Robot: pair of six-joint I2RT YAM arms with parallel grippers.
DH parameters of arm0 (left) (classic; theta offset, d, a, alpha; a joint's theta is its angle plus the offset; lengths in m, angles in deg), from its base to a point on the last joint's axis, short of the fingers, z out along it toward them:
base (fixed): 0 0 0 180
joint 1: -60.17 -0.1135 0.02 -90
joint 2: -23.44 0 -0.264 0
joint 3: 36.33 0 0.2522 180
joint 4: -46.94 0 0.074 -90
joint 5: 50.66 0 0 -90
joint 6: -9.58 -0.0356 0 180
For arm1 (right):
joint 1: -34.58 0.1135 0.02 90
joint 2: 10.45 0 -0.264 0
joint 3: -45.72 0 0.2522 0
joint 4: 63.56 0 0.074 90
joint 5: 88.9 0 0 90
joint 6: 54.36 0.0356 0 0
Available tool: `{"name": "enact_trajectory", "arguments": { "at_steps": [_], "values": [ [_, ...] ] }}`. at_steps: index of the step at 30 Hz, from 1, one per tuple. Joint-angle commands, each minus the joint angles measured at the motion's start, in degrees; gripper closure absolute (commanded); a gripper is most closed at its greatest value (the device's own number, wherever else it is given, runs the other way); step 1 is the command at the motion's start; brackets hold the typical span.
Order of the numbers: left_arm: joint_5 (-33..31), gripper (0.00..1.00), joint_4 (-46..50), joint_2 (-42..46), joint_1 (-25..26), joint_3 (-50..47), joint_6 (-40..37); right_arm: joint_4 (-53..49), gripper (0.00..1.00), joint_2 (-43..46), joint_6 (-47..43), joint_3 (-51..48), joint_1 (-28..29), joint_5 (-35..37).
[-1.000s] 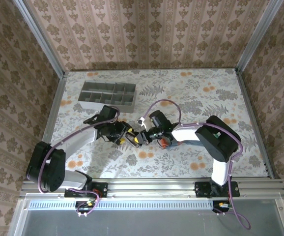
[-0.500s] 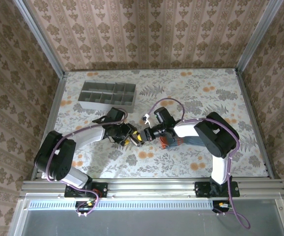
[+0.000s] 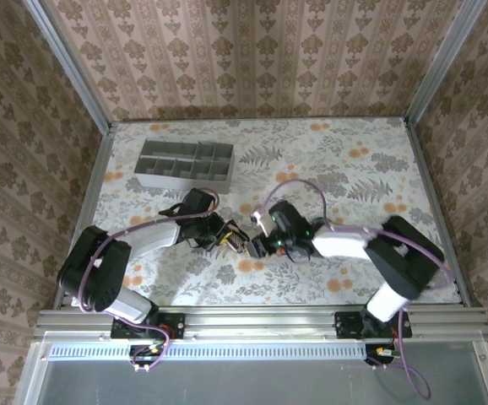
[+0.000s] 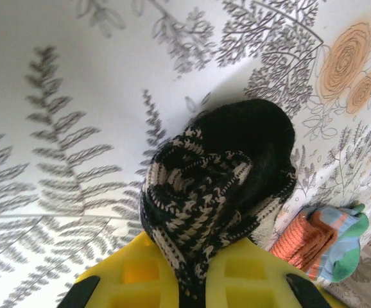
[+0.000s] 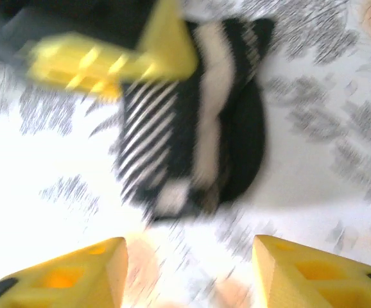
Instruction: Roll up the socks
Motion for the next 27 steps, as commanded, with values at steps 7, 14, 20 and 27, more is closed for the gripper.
{"name": "enact_trajectory", "arguments": {
  "at_steps": [7,14,20,27],
  "values": [
    [-3.0,0.93,20.7,-0.5,0.3,-5.5,3.2,-3.5,0.38,-2.5,-15.8,5.0,13.6,27.1],
    [-2.1,0.92,20.1,-2.8,-0.6,-3.6,1.6,-2.7,0.37,-10.6,-16.5,12.6,14.5,29.2],
    [-1.3,0.9,19.8,-2.5,-2.0,-2.8,-0.2,-6.4,0.37,-17.4,-14.7,17.3,12.8,31.0],
    [0.6,0.72,18.5,-0.2,-3.3,-1.7,-1.4,-11.0,0.64,-20.5,-11.4,20.2,10.0,25.7]
  ]
}}
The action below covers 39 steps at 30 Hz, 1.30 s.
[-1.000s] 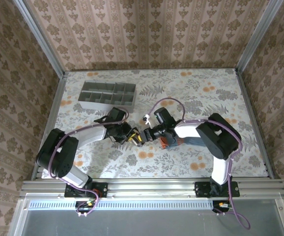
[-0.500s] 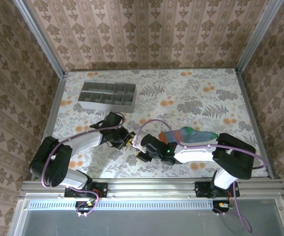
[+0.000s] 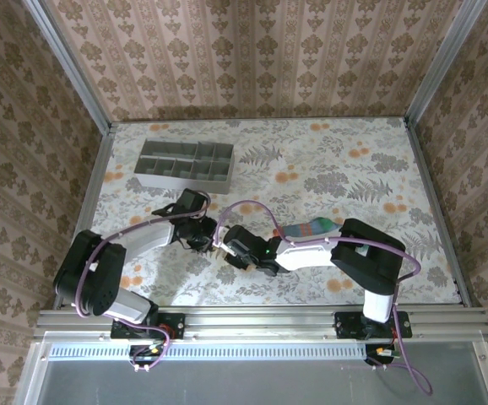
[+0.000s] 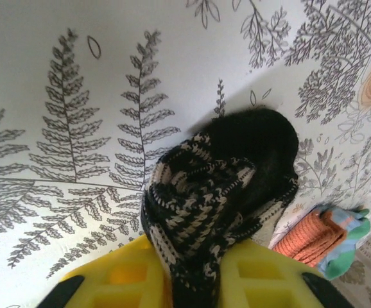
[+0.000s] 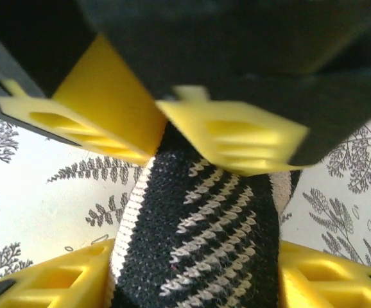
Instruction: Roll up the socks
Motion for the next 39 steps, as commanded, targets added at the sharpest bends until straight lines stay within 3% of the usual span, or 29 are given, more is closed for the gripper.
{"name": "enact_trajectory", "arguments": {
  "at_steps": [1,4,8,11,18,31,36,37,39],
  "values": [
    [-2.5,0.69,12.4,-0.8,-0.1,-2.4,-2.8,-6.0,0.71,-3.1,3.9,2.2,-3.2,-1.2],
    [-2.3,0.59,11.5,1.7,-1.5,-1.7,-2.6,-8.8,0.89,-4.2,6.1,2.3,-4.3,-4.6],
    [-3.9,0.46,8.6,5.7,-3.7,-1.5,-3.0,-11.2,0.99,-5.0,9.6,0.8,-6.8,-12.9],
    [-2.8,0.38,3.2,6.5,-6.7,-2.4,-2.4,-11.1,1.0,-5.6,11.6,-1.0,-9.0,-19.4],
    [0.9,0.33,-7.4,2.6,-6.3,-3.4,-0.1,-9.0,1.0,-7.4,16.2,-3.3,-14.1,-32.5],
    [0.9,0.29,-14.0,-2.8,-2.1,-1.8,1.6,-7.9,1.0,-12.3,21.9,-2.8,-20.0,-45.8],
    [1.2,0.37,-13.2,-7.0,-0.5,-1.9,0.6,-6.5,1.0,-13.3,24.1,-3.0,-21.6,-49.1],
    [1.1,0.44,-13.4,-7.7,-0.2,-2.1,0.6,-6.7,1.0,-13.4,24.3,-2.8,-21.8,-49.4],
    [0.9,0.73,-12.5,-9.0,0.5,-2.6,1.2,-8.0,0.99,-13.3,23.4,-2.2,-21.9,-49.4]
  ]
}}
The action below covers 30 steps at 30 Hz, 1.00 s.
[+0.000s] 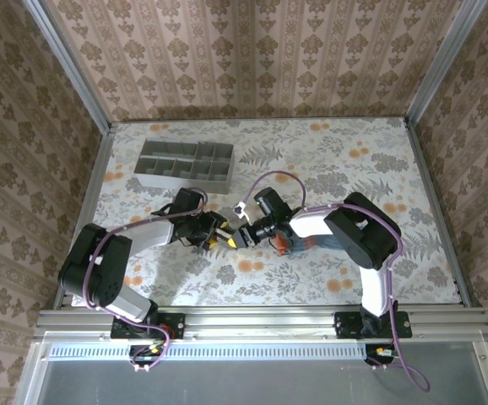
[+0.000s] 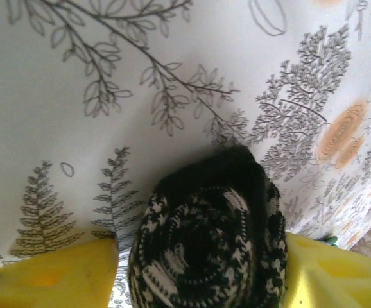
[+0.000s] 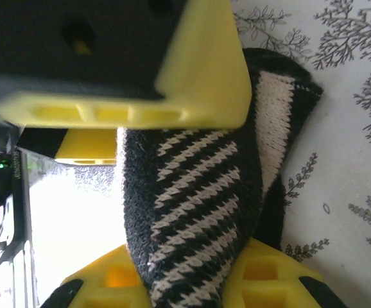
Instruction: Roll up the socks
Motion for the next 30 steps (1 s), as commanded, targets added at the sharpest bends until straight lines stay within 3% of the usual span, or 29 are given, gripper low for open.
{"name": "enact_trajectory", "arguments": {
  "at_steps": [1,2,3,5,8,10,14,17,24,30],
  "values": [
    [1.1,0.87,1.3,-4.6,2.7,-0.8,0.2,-15.3,0.95,-4.5,1.2,-3.4,-0.3,4.4],
    [0.8,1.0,4.0,-4.6,3.0,-0.6,0.3,-14.4,0.85,-3.0,0.3,-4.2,-0.2,5.2],
    [0.2,1.0,8.0,-4.3,3.3,-0.1,0.3,-12.8,0.74,-0.5,-0.8,-5.8,0.0,7.1],
    [-0.8,1.0,18.0,-3.4,3.3,1.5,0.4,-9.3,0.61,6.0,-4.2,-9.7,1.5,13.8],
    [-0.9,1.0,27.5,-1.5,3.2,2.2,2.0,-2.4,0.44,19.8,-13.3,-17.4,7.5,30.3],
    [-0.7,1.0,29.7,-0.1,3.3,2.3,2.9,-0.7,0.36,24.5,-21.2,-19.5,12.8,40.4],
    [-1.6,1.0,35.6,-0.2,3.2,5.6,1.4,-4.3,0.32,23.7,-29.2,-15.2,19.1,52.7],
    [-0.3,1.0,34.9,-2.1,3.0,5.9,1.2,-3.9,0.29,20.8,-32.9,-12.0,22.1,55.9],
    [0.0,1.0,33.3,-4.3,2.7,6.6,0.8,-5.5,0.29,13.2,-34.0,-4.5,25.4,56.0],
    [-0.4,1.0,33.4,-5.7,1.6,7.2,-1.3,-8.9,0.29,12.9,-31.0,-2.9,25.7,57.6]
  ]
}}
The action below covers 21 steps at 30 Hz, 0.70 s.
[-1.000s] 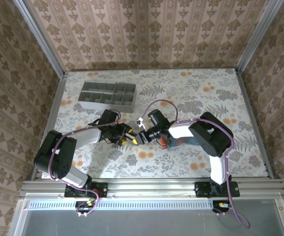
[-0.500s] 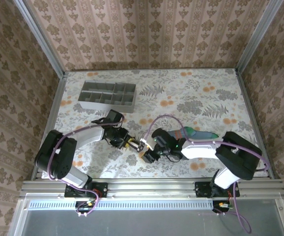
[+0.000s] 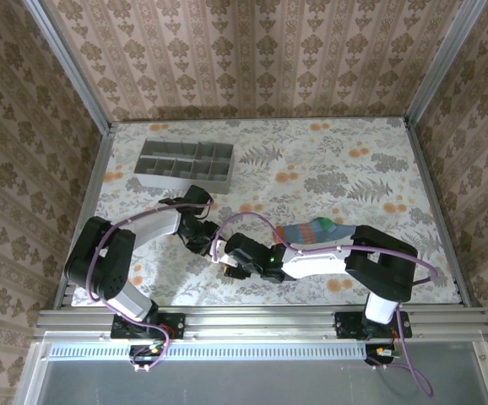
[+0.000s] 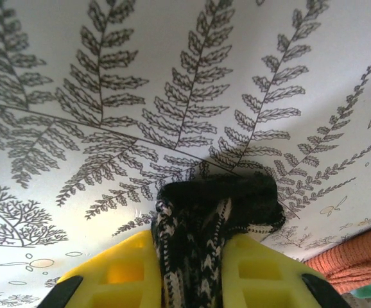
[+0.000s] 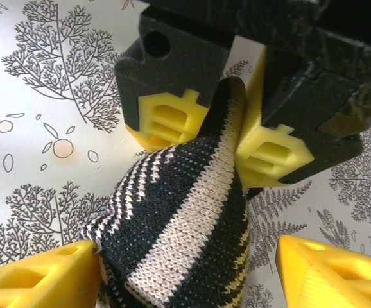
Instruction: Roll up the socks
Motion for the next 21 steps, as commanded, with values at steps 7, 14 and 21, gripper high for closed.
{"name": "enact_trajectory", "arguments": {
  "at_steps": [7,14,21],
  "values": [
    [-4.7,1.0,7.0,-3.4,-0.7,-1.2,-1.8,-2.8,0.0,6.7,6.0,-3.9,0.4,-2.0],
    [-4.3,1.0,7.2,-4.1,-0.6,0.1,-2.2,-2.6,0.0,2.6,6.5,-0.2,1.2,-1.3],
    [-3.7,1.0,7.3,-4.0,-0.5,0.4,-2.6,-4.7,0.17,-7.5,4.4,7.9,0.0,2.5]
  ]
}}
